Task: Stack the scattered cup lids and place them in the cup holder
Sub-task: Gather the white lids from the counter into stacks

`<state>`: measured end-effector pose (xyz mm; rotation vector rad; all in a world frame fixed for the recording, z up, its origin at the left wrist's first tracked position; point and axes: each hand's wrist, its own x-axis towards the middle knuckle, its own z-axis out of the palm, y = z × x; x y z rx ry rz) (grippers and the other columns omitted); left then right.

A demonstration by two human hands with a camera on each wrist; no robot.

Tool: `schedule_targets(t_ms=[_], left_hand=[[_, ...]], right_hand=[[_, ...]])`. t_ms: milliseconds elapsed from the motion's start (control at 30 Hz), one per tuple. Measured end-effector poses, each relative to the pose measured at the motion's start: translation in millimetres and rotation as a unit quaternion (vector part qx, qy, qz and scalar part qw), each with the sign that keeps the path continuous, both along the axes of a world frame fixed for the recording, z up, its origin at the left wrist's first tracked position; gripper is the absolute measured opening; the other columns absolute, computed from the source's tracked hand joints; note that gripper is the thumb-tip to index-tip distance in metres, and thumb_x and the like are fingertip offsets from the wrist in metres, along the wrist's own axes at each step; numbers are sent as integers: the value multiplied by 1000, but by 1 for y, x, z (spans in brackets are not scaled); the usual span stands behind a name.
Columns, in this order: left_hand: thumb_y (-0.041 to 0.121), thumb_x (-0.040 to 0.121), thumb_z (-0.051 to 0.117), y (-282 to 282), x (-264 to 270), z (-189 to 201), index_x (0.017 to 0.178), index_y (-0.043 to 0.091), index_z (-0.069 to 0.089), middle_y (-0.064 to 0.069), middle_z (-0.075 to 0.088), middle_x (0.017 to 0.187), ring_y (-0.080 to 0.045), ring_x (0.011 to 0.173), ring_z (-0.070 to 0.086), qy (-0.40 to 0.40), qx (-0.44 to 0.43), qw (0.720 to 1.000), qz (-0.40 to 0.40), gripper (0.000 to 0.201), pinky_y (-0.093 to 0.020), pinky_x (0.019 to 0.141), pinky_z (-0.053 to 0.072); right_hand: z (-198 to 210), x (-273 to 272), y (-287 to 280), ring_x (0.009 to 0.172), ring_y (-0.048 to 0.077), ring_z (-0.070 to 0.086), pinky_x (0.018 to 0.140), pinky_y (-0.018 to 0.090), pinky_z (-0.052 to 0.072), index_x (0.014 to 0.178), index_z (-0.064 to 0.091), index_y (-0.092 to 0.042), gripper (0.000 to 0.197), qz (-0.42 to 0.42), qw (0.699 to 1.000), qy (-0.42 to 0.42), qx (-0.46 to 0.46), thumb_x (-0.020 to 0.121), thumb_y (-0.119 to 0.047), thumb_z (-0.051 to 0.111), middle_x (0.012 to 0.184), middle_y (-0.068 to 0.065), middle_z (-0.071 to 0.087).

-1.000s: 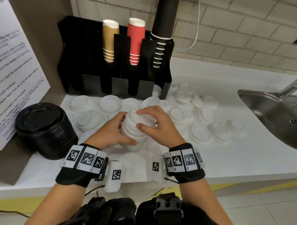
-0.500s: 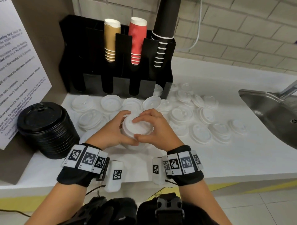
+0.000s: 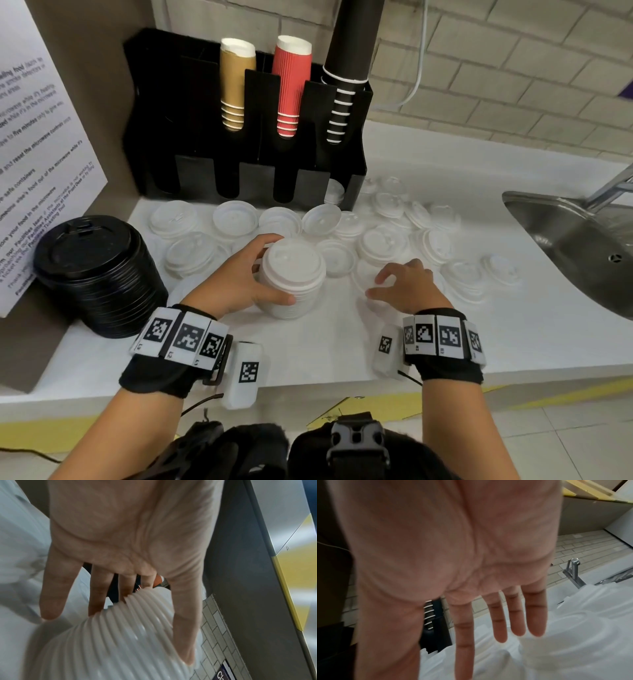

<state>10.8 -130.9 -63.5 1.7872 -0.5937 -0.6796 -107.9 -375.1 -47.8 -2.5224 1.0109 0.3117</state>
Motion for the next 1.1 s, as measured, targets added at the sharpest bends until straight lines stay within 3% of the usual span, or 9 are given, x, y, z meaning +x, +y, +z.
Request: schedule_targets(t_ms=[67,133,233,300,467,567,700,867,1100], left_hand=[[8,63,89,0,0,0,132,35,44,19,52,125,9,106,47,1,1,1000,2,86,-10,79,39],[8,63,89,-1,1,1,132,35,44,20,52,125,10,105,47,0,3,1000,2,87,-9,78,39],[8,63,89,0,1,1,129,37,43,21,52,123,11,103,48,0,2,1000,1,86,-5,74,40],[7,63,88,0,0,1,129,37,43,21,52,123,11,103,48,1,2,1000,0,86,-4,73,41],[11,61,90,0,1,0,133,39,38,19,50,124,2,107,49,-3,19,1000,5,93,-12,79,39],[15,59,92,1,2,0,140,36,33,14,48,129,-9,116,47,1,31,999,9,102,-22,90,39],[15,61,91,1,1,-1,135,34,40,15,50,128,-9,118,48,0,24,1000,16,92,-20,91,39],[13,61,91,1,-1,-1,125,38,43,24,51,122,8,107,48,3,8,1000,15,84,-10,80,39],[11,62,90,2,-2,-3,130,32,45,18,55,123,1,112,53,8,3,1000,24,84,-17,86,46]], right_hand=[[1,1,-1,117,25,43,91,32,40,84,63,-24,23,15,1000,0,7,73,-39,77,118,2,43],[1,2,0,103,19,50,85,29,44,75,62,-20,24,40,999,-4,12,69,-33,81,115,2,49],[2,2,3,85,12,47,61,18,33,80,60,-16,28,55,998,-16,5,68,-28,82,104,-2,52],[3,2,4,84,13,46,57,17,30,87,57,-16,32,57,998,-22,2,69,-28,82,104,0,54],[10,-2,9,91,19,50,63,24,34,110,47,-20,52,44,999,-24,-5,69,-31,77,107,2,51],[19,-5,9,88,19,52,68,26,37,117,41,-25,60,52,998,-19,-1,70,-33,76,104,3,52],[36,-6,12,85,15,58,66,26,45,114,45,-28,58,66,993,-91,32,66,-37,77,100,-1,56],[45,7,37,86,8,61,64,15,45,102,57,-38,34,112,943,-283,133,73,-34,73,99,-8,62],[26,28,73,95,10,55,75,14,41,108,62,-36,40,189,922,-314,128,72,-27,77,111,-3,59]])
